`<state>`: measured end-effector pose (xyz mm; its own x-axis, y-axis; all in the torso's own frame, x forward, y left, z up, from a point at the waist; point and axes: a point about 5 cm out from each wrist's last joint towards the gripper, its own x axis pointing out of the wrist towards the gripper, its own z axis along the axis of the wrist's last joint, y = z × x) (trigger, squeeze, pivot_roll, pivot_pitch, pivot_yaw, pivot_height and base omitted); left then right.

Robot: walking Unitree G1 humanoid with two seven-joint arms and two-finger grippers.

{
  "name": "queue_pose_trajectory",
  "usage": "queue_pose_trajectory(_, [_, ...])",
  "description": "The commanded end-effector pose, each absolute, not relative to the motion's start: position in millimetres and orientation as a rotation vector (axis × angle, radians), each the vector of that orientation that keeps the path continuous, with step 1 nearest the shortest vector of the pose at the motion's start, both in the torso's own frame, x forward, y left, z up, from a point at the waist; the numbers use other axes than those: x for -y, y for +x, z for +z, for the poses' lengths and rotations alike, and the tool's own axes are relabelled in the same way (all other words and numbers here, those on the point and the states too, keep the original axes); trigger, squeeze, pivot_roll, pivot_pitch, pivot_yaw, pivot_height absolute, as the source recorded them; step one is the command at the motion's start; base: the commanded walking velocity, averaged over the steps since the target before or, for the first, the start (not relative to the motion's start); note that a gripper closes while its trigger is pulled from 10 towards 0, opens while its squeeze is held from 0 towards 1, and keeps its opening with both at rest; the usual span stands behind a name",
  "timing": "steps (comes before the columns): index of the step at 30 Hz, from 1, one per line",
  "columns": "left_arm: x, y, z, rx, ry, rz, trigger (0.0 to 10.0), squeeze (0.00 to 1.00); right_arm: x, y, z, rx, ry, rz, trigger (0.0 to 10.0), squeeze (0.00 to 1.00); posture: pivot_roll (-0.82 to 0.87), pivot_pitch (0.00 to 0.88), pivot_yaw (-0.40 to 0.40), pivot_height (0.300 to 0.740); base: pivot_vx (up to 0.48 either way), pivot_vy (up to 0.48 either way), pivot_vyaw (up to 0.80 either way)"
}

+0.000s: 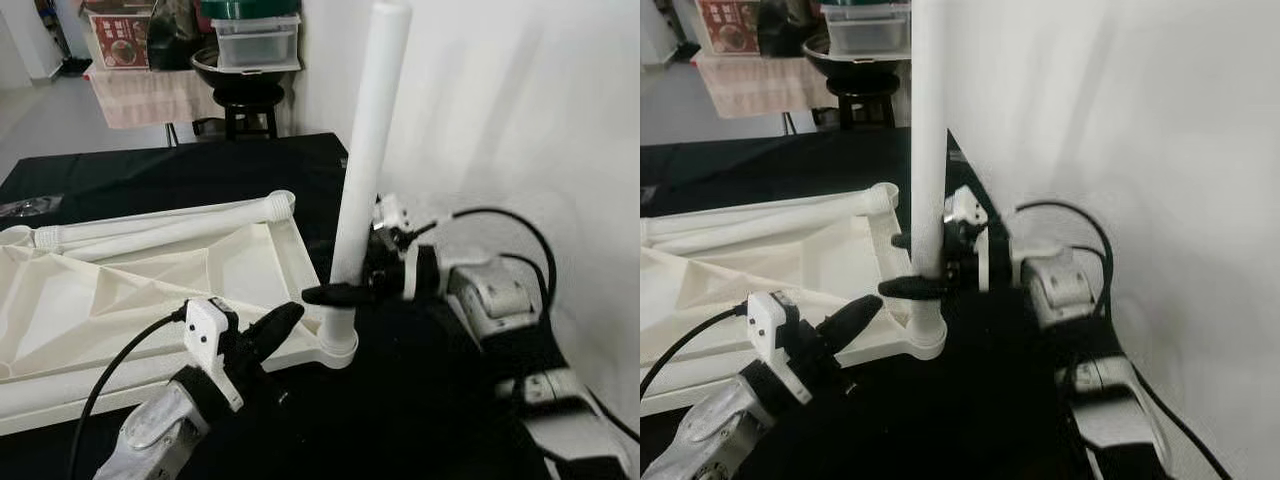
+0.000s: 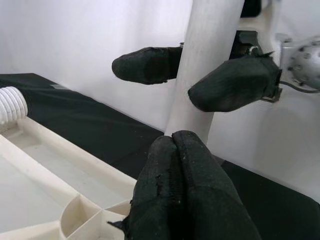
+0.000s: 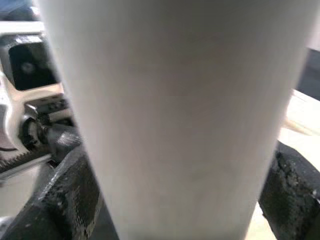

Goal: Building children table

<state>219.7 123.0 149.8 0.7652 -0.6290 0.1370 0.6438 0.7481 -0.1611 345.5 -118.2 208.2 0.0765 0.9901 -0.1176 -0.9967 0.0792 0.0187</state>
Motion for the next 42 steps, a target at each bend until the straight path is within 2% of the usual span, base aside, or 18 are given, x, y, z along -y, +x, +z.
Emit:
queue_pose_trajectory(1, [-122, 218, 148, 0.057, -0.195, -0.699, 10.0, 0.00, 113, 347, 201, -0.145, -0.078, 1.508, 10.0, 0.00, -0.04, 0.000, -0.062, 0.740, 0.000, 0.000, 0.00])
queue_pose_trajectory(3, [-123, 217, 148, 0.055, -0.192, -0.700, 10.0, 0.00, 113, 350, 201, -0.158, -0.076, 1.501, 10.0, 0.00, -0.04, 0.000, -0.062, 0.740, 0.000, 0.000, 0.00])
queue_pose_trajectory(4, [-123, 217, 147, 0.052, -0.187, -0.700, 10.0, 0.00, 112, 354, 198, -0.181, -0.066, 1.494, 0.0, 0.00, -0.03, 0.000, -0.064, 0.740, 0.000, 0.000, 0.00])
queue_pose_trajectory(16, [-124, 215, 145, 0.039, -0.173, -0.704, 10.0, 0.00, 126, 353, 181, -0.219, -0.045, 1.521, 0.0, 0.00, -0.02, 0.000, -0.061, 0.740, 0.000, 0.000, 0.00])
queue_pose_trajectory(20, [-123, 215, 144, 0.040, -0.175, -0.702, 10.0, 0.00, 134, 351, 176, -0.187, -0.058, 1.464, 0.0, 0.00, -0.04, 0.000, -0.070, 0.740, 0.000, 0.000, 0.00])
queue_pose_trajectory(22, [-123, 215, 143, 0.040, -0.177, -0.701, 10.0, 0.00, 137, 347, 174, -0.149, -0.053, 1.389, 0.0, 0.00, -0.05, 0.000, -0.076, 0.740, 0.000, 0.000, 0.00])
queue_pose_trajectory(25, [-128, 216, 142, 0.039, -0.181, -0.703, 10.0, 0.00, 116, 328, 157, -0.077, 0.024, 0.956, 0.0, 0.00, -0.08, 0.000, -0.064, 0.740, 0.000, 0.000, 0.00])
queue_pose_trajectory(27, [-128, 216, 142, 0.039, -0.181, -0.703, 10.0, 0.00, 116, 328, 157, -0.077, 0.024, 0.956, 0.0, 0.00, -0.08, 0.000, -0.064, 0.740, 0.000, 0.000, 0.00])
queue_pose_trajectory(28, [-129, 217, 142, 0.039, -0.183, -0.704, 10.0, 0.00, 105, 313, 153, -0.042, -0.084, 0.840, 0.0, 0.00, -0.10, 0.000, -0.031, 0.740, 0.000, 0.000, 0.00])
queue_pose_trajectory(31, [-131, 220, 141, 0.035, -0.188, -0.707, 10.0, 0.00, 101, 307, 149, -0.071, -0.039, 0.734, 0.0, 0.00, -0.13, 0.000, -0.017, 0.740, 0.000, 0.000, 0.00])
queue_pose_trajectory(38, [-130, 224, 141, 0.043, -0.185, -0.701, 10.0, 0.00, 99, 310, 148, -0.111, -0.020, 0.736, 0.0, 0.00, -0.10, 0.000, -0.046, 0.740, 0.000, 0.000, 0.00])
queue_pose_trajectory(39, [-130, 224, 141, 0.047, -0.187, -0.693, 10.0, 0.00, 100, 311, 150, -0.124, -0.014, 0.748, 10.0, 0.00, -0.10, 0.000, -0.051, 0.740, 0.000, 0.000, 0.00])
queue_pose_trajectory(40, [-130, 224, 141, 0.047, -0.187, -0.693, 10.0, 0.00, 100, 311, 150, -0.124, -0.014, 0.748, 10.0, 0.00, -0.10, 0.000, -0.051, 0.740, 0.000, 0.000, 0.00])
queue_pose_trajectory(41, [-129, 224, 141, 0.049, -0.187, -0.689, 10.0, 0.00, 99, 310, 152, -0.133, -0.008, 0.741, 10.0, 0.08, -0.10, 0.000, -0.051, 0.740, 0.000, 0.000, 0.00])
queue_pose_trajectory(42, [-128, 225, 141, 0.051, -0.187, -0.688, 10.0, 0.00, 99, 309, 159, -0.135, 0.012, 0.827, 10.0, 0.83, -0.10, 0.000, -0.054, 0.740, 0.000, 0.000, 0.00])
